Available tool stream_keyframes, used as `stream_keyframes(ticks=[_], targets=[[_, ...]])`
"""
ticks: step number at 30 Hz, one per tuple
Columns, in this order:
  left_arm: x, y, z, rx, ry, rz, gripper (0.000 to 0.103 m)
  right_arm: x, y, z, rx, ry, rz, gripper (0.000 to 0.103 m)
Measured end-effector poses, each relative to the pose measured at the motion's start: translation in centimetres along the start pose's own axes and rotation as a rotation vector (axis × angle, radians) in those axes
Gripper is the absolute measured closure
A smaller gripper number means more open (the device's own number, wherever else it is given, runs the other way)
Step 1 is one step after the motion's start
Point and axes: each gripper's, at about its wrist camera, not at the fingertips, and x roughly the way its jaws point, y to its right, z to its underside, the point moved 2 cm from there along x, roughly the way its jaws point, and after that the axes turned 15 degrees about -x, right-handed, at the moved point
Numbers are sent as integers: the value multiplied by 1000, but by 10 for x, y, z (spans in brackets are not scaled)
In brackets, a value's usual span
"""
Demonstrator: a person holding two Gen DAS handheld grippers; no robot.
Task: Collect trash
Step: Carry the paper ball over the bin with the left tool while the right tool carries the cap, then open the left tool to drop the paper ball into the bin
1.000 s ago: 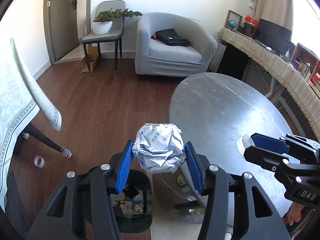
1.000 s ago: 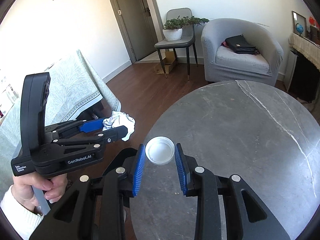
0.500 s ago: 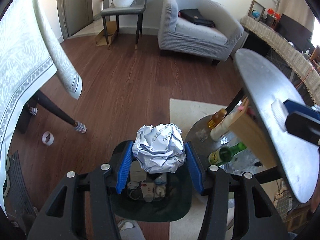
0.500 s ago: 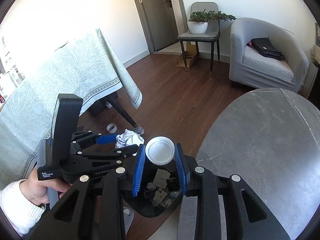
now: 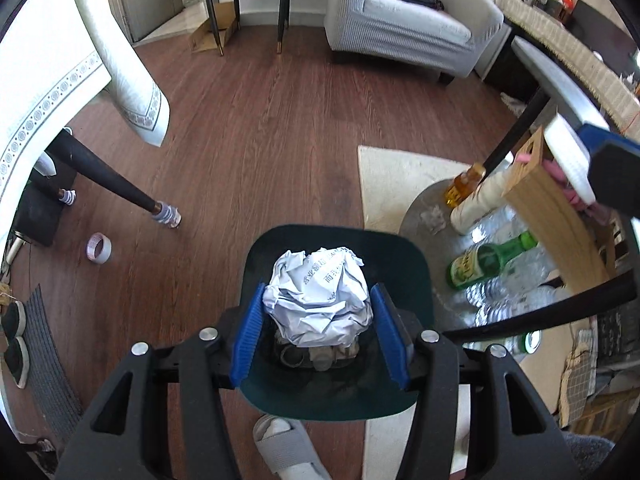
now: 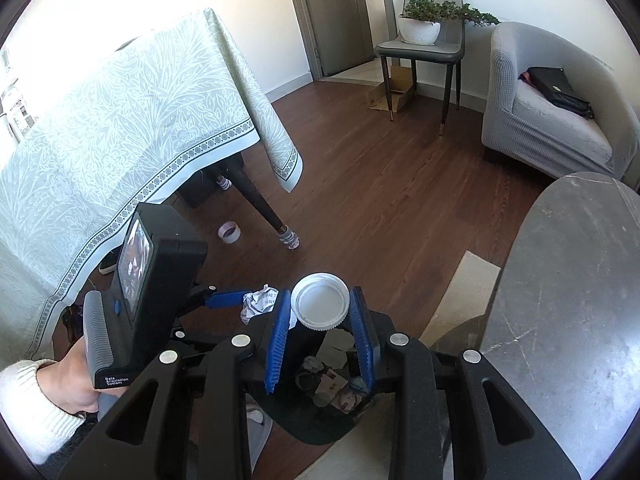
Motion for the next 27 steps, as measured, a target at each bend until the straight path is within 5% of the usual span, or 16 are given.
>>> stream_keyframes(ticks=[12,27], targets=[[-5,-26,0,-16,-7,4,44,45,-11,4,-13,-103,-28,72],[-52,-37,-11,-74,76,62,66,101,-26,24,-25,-267,-32,72]])
